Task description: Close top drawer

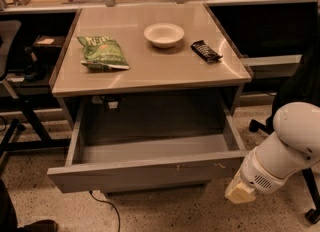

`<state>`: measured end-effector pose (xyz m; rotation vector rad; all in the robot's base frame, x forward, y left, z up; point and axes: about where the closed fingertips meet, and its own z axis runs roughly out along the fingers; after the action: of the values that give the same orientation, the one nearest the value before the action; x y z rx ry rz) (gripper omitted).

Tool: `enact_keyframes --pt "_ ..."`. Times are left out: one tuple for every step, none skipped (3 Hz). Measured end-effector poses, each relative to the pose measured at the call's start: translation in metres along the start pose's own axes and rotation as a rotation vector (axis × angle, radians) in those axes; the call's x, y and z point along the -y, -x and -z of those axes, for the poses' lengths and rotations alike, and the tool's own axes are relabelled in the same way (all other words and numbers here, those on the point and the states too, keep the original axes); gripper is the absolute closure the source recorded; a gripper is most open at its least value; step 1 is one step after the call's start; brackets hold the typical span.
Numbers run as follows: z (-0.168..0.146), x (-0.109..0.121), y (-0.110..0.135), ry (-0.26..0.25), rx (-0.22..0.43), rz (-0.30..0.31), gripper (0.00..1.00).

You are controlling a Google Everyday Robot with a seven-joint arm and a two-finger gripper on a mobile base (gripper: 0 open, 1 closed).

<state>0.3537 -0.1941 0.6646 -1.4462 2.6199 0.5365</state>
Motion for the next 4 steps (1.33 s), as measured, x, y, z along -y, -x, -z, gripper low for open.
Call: enact_keyframes --pt "-0.006 0.016 0.008 -0.034 -0.001 -0.005 1.0" --pt "-0.008 0.037 0.027 -0.065 0.011 0.003 1.0" --pt "-0.015 0.049 0.051 -0.076 0.029 0.026 1.0" --pt "-0.017 0.052 0.059 -0.078 0.033 0.034 1.0"
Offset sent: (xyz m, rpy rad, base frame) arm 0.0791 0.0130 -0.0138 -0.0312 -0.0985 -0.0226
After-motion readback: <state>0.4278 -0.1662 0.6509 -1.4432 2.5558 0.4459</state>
